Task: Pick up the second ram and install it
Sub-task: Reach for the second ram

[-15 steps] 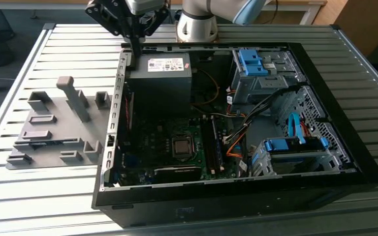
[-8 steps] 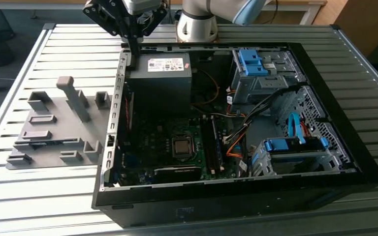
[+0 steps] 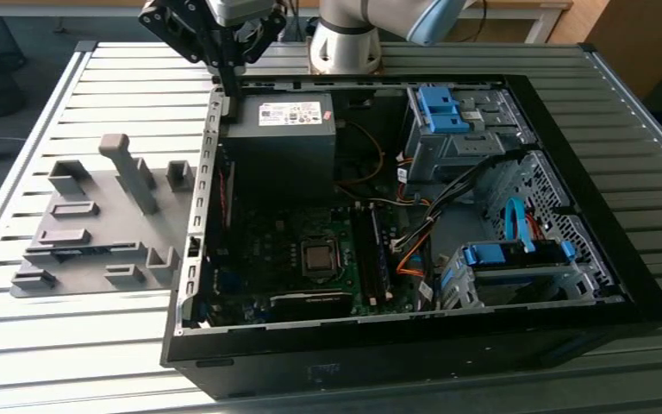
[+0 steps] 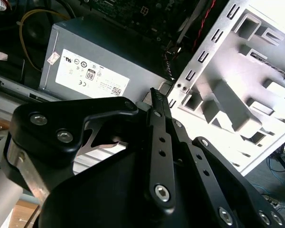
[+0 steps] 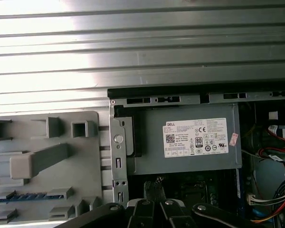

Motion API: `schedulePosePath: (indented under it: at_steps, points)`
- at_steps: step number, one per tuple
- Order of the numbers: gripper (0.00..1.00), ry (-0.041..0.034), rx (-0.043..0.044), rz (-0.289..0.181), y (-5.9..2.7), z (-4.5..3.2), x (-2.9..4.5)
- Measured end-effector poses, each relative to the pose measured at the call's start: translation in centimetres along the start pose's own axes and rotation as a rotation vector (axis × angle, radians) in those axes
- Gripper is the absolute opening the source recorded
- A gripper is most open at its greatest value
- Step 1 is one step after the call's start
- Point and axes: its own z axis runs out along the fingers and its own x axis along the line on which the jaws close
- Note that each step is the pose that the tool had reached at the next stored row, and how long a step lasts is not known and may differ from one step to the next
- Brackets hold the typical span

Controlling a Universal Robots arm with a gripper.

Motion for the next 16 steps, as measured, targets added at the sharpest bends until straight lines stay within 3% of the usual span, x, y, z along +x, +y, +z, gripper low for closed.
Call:
schedulePosePath:
  at_steps: [8, 16]
  points:
    - [0.11, -0.0001, 0.0000, 0.000, -0.07, -0.02, 0.87]
    - [0.11, -0.0001, 0.0000, 0.000, -0.18, -0.05, 2.40]
